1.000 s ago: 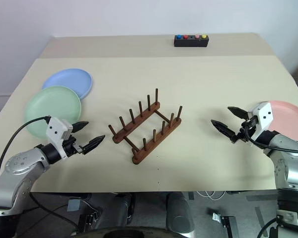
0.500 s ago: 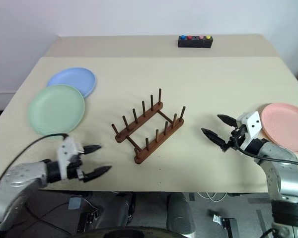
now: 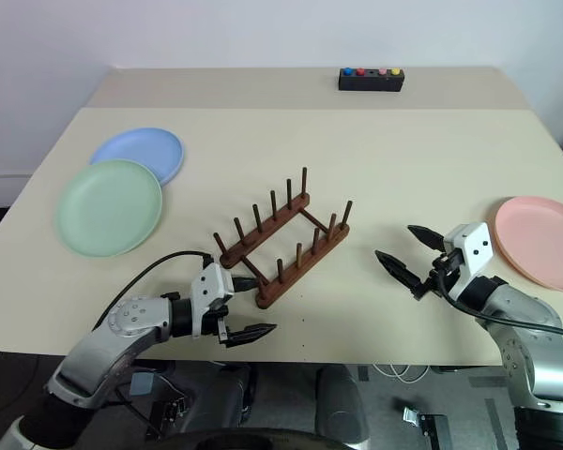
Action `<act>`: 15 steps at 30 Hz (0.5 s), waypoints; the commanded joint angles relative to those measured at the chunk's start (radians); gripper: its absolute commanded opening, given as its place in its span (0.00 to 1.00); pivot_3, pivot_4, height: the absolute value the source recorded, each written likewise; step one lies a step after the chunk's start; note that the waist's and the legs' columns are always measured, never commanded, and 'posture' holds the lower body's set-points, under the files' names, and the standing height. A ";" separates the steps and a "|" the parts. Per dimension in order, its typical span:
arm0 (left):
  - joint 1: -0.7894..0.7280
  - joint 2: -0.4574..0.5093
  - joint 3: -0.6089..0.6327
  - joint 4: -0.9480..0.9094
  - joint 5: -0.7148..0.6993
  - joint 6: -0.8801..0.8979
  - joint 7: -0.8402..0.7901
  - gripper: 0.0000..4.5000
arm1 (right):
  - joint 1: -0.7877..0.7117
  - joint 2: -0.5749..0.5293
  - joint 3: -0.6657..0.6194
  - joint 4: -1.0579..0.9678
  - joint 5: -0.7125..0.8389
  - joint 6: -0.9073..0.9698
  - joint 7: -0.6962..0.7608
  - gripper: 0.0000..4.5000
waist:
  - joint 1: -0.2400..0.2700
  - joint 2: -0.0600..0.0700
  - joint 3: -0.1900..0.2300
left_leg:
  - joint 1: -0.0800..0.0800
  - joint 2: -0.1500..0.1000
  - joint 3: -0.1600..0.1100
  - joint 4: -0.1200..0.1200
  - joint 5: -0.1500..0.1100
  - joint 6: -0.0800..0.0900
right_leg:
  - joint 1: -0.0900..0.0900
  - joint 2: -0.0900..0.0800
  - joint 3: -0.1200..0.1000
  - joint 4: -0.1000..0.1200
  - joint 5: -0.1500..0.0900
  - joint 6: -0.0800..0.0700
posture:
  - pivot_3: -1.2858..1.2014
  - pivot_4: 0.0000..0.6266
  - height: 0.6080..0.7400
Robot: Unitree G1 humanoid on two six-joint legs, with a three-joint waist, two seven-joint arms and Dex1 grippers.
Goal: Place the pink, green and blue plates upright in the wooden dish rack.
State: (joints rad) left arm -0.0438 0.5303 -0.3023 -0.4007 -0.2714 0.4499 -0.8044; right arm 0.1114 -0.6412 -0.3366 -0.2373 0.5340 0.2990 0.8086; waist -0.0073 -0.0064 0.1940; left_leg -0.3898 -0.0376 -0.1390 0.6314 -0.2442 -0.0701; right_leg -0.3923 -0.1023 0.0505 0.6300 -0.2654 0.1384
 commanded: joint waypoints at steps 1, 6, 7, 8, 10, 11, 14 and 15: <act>-0.026 -0.017 -0.012 0.032 0.028 0.004 0.025 0.70 | 0.011 0.008 -0.026 -0.045 0.019 -0.002 -0.011 1.00 | -0.001 0.000 0.000 | 0.000 0.000 0.000 0.000 0.000 0.000 | 0.000 0.000 0.000 0.000 0.000 0.000 | 0.52 0.24 1.00; -0.044 -0.029 -0.002 0.034 0.039 0.004 0.043 0.20 | 0.017 0.008 -0.026 -0.042 0.020 -0.010 -0.012 1.00 | -0.001 0.001 -0.001 | 0.000 0.000 0.000 -0.001 0.000 0.000 | 0.000 0.000 0.000 0.000 0.000 0.000 | 0.52 0.24 1.00; -0.048 -0.031 0.001 0.027 0.040 0.010 0.051 0.18 | 0.013 0.008 -0.025 -0.036 0.019 -0.013 -0.011 1.00 | -0.003 0.001 -0.001 | 0.000 0.000 0.000 -0.001 0.000 0.000 | 0.000 0.000 0.000 0.000 0.000 0.000 | 0.52 0.24 1.00; -0.049 -0.032 0.003 0.023 0.040 0.013 0.055 0.18 | 0.010 0.008 -0.023 -0.033 0.019 -0.014 -0.010 1.00 | -0.004 0.001 -0.001 | 0.000 0.000 0.000 0.000 0.000 0.000 | 0.000 0.000 0.000 0.000 0.000 0.000 | 0.52 0.24 1.00; -0.056 -0.033 0.008 0.011 0.051 0.019 0.068 0.18 | -0.001 0.009 -0.020 -0.017 0.015 -0.021 -0.007 1.00 | -0.004 0.001 -0.001 | 0.000 0.000 0.000 -0.001 0.000 0.000 | 0.000 0.000 0.000 0.000 0.000 0.000 | 0.52 0.24 1.00; -0.061 -0.032 0.013 0.012 0.060 0.014 0.076 0.18 | -0.006 0.010 -0.017 -0.011 0.013 -0.024 -0.005 1.00 | -0.004 0.001 -0.001 | 0.000 0.000 0.000 -0.001 0.000 0.000 | 0.000 0.000 0.000 0.000 0.000 0.000 | 0.52 0.24 1.00; -0.083 -0.031 0.031 0.033 0.063 -0.002 0.079 0.18 | -0.014 0.012 -0.014 0.002 0.009 -0.029 -0.002 1.00 | -0.004 0.001 -0.001 | 0.000 0.000 0.000 -0.001 0.000 0.000 | 0.000 0.000 0.000 0.000 0.000 0.000 | 0.52 0.24 1.00; -0.090 -0.030 0.038 0.042 0.059 -0.006 0.074 0.18 | -0.016 0.012 -0.013 0.006 0.008 -0.031 -0.002 1.00 | -0.004 0.001 -0.001 | 0.000 0.000 0.000 -0.001 0.000 0.000 | 0.000 0.000 0.000 0.000 0.000 0.000 | 0.52 0.24 1.00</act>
State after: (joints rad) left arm -0.1205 0.4979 -0.2930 -0.3582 -0.2119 0.4527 -0.7346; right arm 0.1062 -0.6364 -0.3368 -0.2275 0.5341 0.2881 0.8022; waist -0.0113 -0.0056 0.1935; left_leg -0.3896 -0.0375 -0.1389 0.6307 -0.2442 -0.0701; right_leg -0.3928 -0.1022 0.0506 0.6301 -0.2653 0.1388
